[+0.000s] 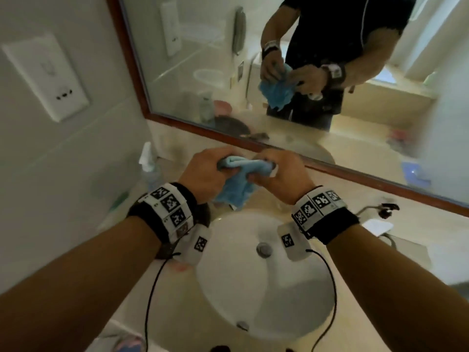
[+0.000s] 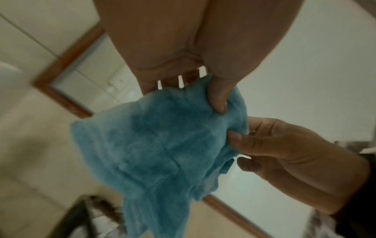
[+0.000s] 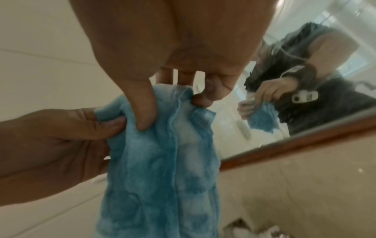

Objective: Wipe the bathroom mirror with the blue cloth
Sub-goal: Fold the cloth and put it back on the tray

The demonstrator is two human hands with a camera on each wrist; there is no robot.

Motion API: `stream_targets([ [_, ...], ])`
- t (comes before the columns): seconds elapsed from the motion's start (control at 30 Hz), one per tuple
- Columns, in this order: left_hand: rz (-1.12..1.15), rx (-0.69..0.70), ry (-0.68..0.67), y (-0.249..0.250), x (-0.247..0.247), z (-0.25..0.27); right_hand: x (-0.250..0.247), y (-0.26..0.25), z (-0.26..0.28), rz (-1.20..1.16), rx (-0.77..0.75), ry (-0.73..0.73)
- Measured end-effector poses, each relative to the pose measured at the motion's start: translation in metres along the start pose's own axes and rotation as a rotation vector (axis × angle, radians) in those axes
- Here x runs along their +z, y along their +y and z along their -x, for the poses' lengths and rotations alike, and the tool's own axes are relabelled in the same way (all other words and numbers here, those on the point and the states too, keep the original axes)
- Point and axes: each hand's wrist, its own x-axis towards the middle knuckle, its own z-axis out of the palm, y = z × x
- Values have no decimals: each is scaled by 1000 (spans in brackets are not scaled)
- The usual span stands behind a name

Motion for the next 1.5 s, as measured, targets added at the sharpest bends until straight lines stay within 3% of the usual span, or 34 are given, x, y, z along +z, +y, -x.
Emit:
stream_targets([
  [0.27, -205, -252, -8, -96, -30, 64, 125, -23, -9, 88, 24, -211],
  [0.43, -163, -443, -57, -158, -31, 88, 191, -23, -16, 164, 104, -334],
  [0.67, -186, -430, -17, -207, -26, 95, 237, -26, -22, 150, 85, -221],
  [0.77, -211, -518, -141, -224, -16, 99, 261, -13, -21, 201, 76, -323],
  [0.9, -468, -677, -450, -237, 1, 109, 288, -5, -5, 466, 46, -595],
  [0.97, -605, -678, -518, -238, 8, 107, 294, -8, 2, 484, 58, -624],
  [1.03, -644, -658, -489, -240, 12, 104, 302, -9, 1, 408, 77, -601],
  [1.13, -576, -568, -413, -249, 17, 100, 309, -7, -9, 299, 103, -603],
  [1.2, -502, -562, -434, -253, 17, 102, 308, -7, -13, 295, 143, -672],
  [1.33, -589, -569, -494, -266, 22, 108, 308, 2, -5, 355, 139, -745],
  [1.5, -639, -552, -498, -268, 27, 104, 310, 4, 0, 333, 157, -722],
])
